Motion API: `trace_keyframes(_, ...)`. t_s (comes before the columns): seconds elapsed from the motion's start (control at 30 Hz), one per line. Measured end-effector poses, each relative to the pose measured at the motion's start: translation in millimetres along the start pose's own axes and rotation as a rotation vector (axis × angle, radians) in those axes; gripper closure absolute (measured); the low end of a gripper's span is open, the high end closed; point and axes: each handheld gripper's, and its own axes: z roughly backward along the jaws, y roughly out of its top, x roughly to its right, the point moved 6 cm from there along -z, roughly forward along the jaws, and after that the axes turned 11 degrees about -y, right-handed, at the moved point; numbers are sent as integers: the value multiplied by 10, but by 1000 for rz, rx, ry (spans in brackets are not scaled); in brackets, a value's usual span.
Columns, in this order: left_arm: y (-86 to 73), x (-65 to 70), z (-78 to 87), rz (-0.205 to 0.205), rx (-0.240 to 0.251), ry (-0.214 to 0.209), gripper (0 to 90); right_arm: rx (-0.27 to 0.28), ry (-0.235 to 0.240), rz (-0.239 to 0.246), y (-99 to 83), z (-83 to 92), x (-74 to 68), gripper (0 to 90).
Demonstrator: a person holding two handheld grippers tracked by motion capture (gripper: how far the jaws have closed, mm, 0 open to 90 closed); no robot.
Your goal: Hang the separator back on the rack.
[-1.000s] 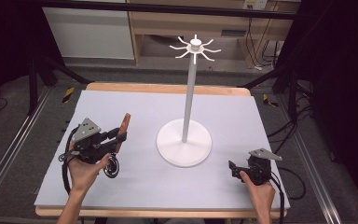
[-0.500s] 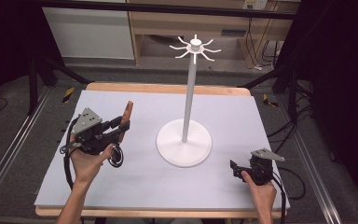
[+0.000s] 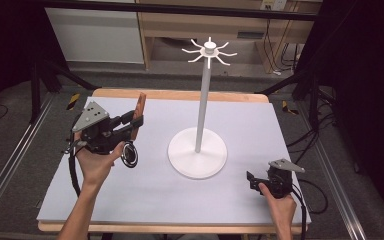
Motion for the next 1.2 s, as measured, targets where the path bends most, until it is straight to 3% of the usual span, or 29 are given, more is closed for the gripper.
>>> trace_keyframes(0.87,480,343,-137,-82,50,-46,675,-6,6,-5,-8,-4,-11,84)
trace_keyframes(1.2,632,421,-195,-94,72,-55,675,-6,9,-3,-8,-10,-21,84)
